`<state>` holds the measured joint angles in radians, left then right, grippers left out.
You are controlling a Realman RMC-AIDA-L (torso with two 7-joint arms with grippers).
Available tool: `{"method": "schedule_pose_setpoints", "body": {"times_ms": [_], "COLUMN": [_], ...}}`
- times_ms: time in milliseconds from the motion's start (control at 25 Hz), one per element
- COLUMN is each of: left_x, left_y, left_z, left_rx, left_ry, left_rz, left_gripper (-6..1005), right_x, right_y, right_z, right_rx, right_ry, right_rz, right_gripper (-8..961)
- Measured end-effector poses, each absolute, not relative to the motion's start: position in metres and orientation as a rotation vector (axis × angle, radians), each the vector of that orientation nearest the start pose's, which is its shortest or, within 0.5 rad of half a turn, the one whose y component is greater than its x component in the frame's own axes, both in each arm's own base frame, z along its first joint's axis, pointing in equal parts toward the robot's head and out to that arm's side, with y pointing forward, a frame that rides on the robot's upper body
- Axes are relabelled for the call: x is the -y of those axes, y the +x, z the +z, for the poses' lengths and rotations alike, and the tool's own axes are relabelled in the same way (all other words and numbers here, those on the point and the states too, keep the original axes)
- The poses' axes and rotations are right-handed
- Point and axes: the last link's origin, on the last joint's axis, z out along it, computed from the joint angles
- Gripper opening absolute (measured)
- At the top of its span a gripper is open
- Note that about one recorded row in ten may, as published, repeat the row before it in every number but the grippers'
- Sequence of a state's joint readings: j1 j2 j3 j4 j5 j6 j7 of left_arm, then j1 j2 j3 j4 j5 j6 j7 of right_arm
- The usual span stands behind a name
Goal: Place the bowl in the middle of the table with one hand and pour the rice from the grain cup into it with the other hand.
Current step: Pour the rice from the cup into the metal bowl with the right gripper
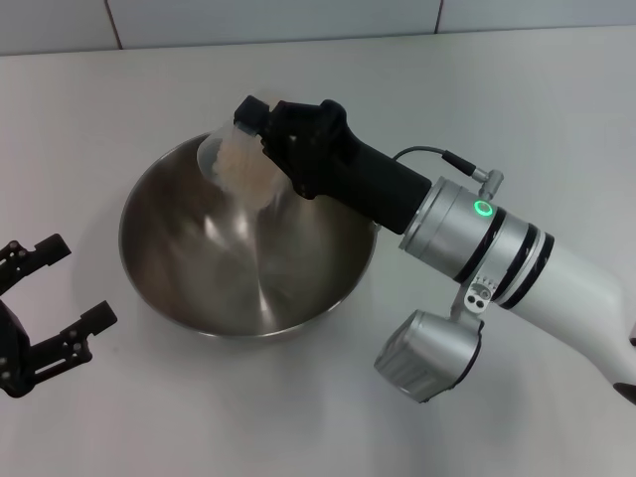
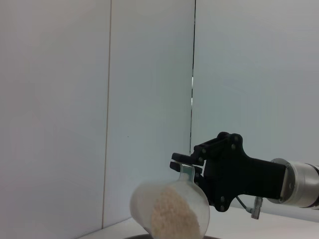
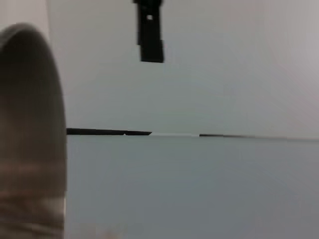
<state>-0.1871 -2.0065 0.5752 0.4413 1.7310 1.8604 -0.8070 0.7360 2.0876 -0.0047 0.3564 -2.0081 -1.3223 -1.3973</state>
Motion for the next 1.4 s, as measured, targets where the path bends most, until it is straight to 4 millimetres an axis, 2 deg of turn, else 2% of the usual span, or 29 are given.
{"method": "schedule_pose_setpoints", "body": {"times_ms": [440, 1400], "left_x": [-0.2090, -0.2075], "left_y": [-0.3341, -0.3389], "left_z": [0.0358, 0.0323], "left_rx": [0.326, 0.347], "left_ry": [-2.393, -2.418], "left_rz": [-1.000, -0.949], "left_gripper": [863, 862], "right_x": [-0.3153, -0.3126], "right_y": [0.1624, 0.1592], "right_z": [-0.1143, -0.1151], "right_rx": [1.526, 1.702], "right_ry": [-1.385, -1.157], "right_rz": [0.129, -0.011], "right_gripper": [25, 32]}}
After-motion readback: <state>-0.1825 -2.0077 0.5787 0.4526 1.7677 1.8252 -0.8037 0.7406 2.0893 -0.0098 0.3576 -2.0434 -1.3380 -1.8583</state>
